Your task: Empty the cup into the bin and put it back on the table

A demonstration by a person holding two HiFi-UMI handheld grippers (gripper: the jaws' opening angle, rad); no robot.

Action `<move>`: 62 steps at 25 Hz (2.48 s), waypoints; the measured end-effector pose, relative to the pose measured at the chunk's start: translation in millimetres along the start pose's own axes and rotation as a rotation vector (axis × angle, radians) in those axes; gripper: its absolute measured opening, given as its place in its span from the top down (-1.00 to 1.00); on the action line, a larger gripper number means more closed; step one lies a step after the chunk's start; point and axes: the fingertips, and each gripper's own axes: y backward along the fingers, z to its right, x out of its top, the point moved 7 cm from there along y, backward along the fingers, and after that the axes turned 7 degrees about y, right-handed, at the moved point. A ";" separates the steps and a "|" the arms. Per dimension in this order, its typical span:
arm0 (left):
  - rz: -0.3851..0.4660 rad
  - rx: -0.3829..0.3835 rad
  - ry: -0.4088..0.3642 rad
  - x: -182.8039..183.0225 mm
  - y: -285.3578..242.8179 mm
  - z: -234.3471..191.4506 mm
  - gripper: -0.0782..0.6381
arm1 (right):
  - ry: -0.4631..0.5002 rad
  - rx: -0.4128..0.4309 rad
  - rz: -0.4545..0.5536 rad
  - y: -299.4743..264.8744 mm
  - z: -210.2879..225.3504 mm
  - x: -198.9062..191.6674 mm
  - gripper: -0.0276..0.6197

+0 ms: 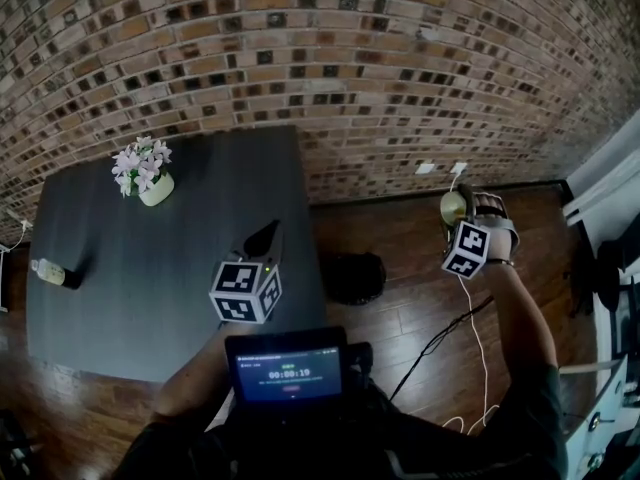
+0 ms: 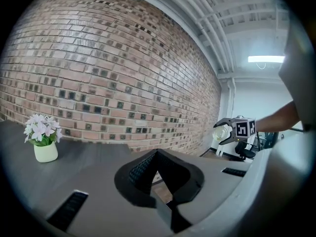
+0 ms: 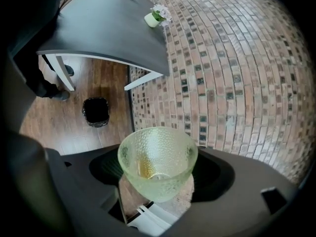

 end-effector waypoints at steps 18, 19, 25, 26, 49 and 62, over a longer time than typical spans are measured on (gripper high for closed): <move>-0.006 -0.010 0.040 -5.5 15.6 0.8 0.78 | 0.143 0.015 -0.056 10.3 7.4 0.2 -0.30; -0.007 -0.010 0.041 -5.7 16.3 1.0 0.78 | 0.149 0.017 -0.058 10.7 7.7 -0.2 -0.30; -0.009 -0.010 0.049 -7.0 20.0 0.4 0.78 | 0.170 0.006 -0.056 14.6 11.1 2.1 -0.30; -0.009 -0.011 0.050 -7.2 20.2 0.9 0.78 | 0.177 0.003 -0.056 15.2 12.0 2.7 -0.30; -0.020 -0.001 0.063 -13.6 29.6 -2.0 0.78 | 0.301 -0.029 -0.049 13.4 25.1 20.2 -0.30; -0.034 -0.014 0.056 -15.3 29.3 4.0 0.78 | 0.343 -0.026 -0.054 12.5 25.0 23.8 -0.30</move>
